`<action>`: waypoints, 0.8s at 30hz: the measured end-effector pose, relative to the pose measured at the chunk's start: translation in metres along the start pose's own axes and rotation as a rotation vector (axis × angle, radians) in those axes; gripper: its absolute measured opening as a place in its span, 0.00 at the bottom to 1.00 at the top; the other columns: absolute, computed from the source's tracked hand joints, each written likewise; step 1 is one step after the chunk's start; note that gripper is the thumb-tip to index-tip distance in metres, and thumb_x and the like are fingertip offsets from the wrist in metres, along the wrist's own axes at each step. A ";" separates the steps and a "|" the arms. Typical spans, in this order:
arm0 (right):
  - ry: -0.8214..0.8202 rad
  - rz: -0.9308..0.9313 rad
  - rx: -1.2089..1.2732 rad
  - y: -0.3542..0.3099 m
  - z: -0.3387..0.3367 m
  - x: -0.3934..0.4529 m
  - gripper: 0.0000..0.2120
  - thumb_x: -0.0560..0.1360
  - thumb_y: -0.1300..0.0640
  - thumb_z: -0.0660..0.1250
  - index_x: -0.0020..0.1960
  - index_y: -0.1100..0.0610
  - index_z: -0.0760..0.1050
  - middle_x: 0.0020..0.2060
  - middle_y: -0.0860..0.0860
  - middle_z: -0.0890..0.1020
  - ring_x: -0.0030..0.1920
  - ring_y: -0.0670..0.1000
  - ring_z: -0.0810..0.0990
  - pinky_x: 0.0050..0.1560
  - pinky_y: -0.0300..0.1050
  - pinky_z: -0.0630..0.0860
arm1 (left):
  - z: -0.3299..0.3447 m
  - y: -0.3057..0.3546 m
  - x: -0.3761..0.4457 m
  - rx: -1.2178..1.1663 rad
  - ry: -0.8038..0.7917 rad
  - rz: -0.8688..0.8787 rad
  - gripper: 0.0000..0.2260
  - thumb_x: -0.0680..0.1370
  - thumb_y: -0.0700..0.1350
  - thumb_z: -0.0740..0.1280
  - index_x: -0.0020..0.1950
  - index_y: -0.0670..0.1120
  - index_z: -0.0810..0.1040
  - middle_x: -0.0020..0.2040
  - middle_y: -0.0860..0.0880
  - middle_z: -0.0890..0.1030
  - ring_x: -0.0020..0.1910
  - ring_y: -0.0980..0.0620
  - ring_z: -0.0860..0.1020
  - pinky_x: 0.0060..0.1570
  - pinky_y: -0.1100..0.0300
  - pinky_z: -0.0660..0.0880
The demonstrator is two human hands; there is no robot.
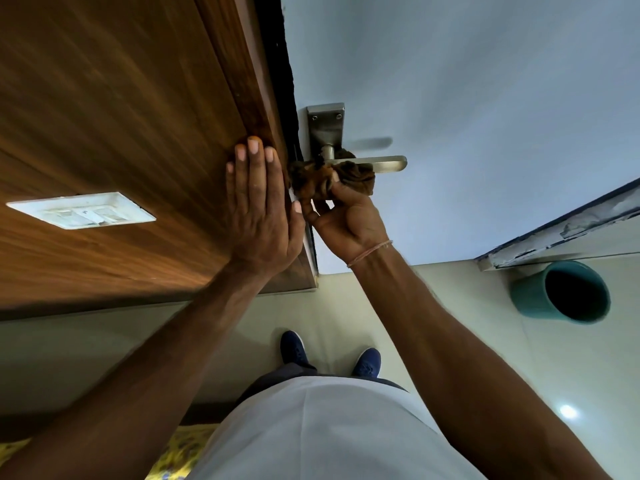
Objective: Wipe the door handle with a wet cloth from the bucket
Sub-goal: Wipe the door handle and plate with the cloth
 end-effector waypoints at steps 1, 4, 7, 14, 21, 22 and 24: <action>-0.006 0.008 0.009 -0.003 0.000 0.000 0.15 0.86 0.68 0.62 0.49 0.58 0.85 0.47 0.57 0.87 0.57 0.58 0.83 0.81 0.62 0.67 | 0.001 0.000 0.000 0.004 -0.004 -0.005 0.36 0.84 0.49 0.62 0.86 0.36 0.51 0.82 0.30 0.64 0.84 0.33 0.58 0.86 0.40 0.54; -0.013 -0.004 0.012 -0.009 0.000 0.000 0.14 0.86 0.71 0.61 0.52 0.60 0.83 0.47 0.57 0.86 0.49 0.55 0.87 0.75 0.59 0.73 | 0.002 0.001 0.000 0.004 -0.016 -0.016 0.38 0.82 0.47 0.66 0.86 0.35 0.52 0.82 0.30 0.64 0.84 0.32 0.58 0.86 0.40 0.54; -0.045 -0.041 -0.013 -0.021 -0.004 -0.002 0.21 0.85 0.73 0.60 0.46 0.58 0.87 0.46 0.56 0.84 0.45 0.53 0.86 0.61 0.57 0.80 | 0.000 0.000 0.000 -0.004 -0.017 -0.002 0.36 0.84 0.48 0.63 0.86 0.35 0.52 0.82 0.30 0.63 0.85 0.33 0.57 0.86 0.40 0.54; -0.075 -0.204 -0.142 -0.065 -0.027 -0.002 0.16 0.84 0.74 0.60 0.62 0.58 0.79 0.45 0.57 0.82 0.43 0.53 0.85 0.52 0.55 0.83 | -0.004 0.001 0.001 -0.002 -0.019 -0.015 0.35 0.84 0.48 0.61 0.86 0.36 0.52 0.84 0.31 0.61 0.88 0.41 0.48 0.86 0.40 0.54; -0.071 -0.376 -0.337 -0.099 -0.037 -0.008 0.22 0.81 0.76 0.61 0.73 0.64 0.71 0.59 0.67 0.77 0.59 0.68 0.75 0.68 0.63 0.74 | -0.003 0.004 0.002 0.011 -0.033 -0.024 0.34 0.84 0.48 0.60 0.85 0.33 0.55 0.83 0.30 0.61 0.85 0.32 0.57 0.86 0.39 0.54; -0.072 -0.399 -0.394 -0.104 -0.039 -0.008 0.22 0.81 0.76 0.62 0.73 0.66 0.71 0.61 0.70 0.76 0.61 0.71 0.75 0.69 0.64 0.74 | -0.004 0.004 0.002 0.011 -0.032 -0.024 0.34 0.84 0.48 0.60 0.85 0.34 0.54 0.83 0.30 0.61 0.85 0.32 0.57 0.86 0.39 0.54; -0.073 -0.457 -0.531 -0.114 -0.038 -0.013 0.20 0.81 0.76 0.62 0.72 0.68 0.72 0.58 0.76 0.76 0.57 0.74 0.78 0.65 0.66 0.78 | -0.004 0.004 0.002 0.016 -0.031 -0.024 0.34 0.84 0.48 0.61 0.86 0.34 0.54 0.84 0.31 0.61 0.85 0.32 0.56 0.86 0.39 0.54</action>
Point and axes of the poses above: each hand's wrist, its own x-axis towards the middle knuckle, its own z-axis out of the palm, y = z × x, the point moved 6 cm from there along x, towards the middle knuckle
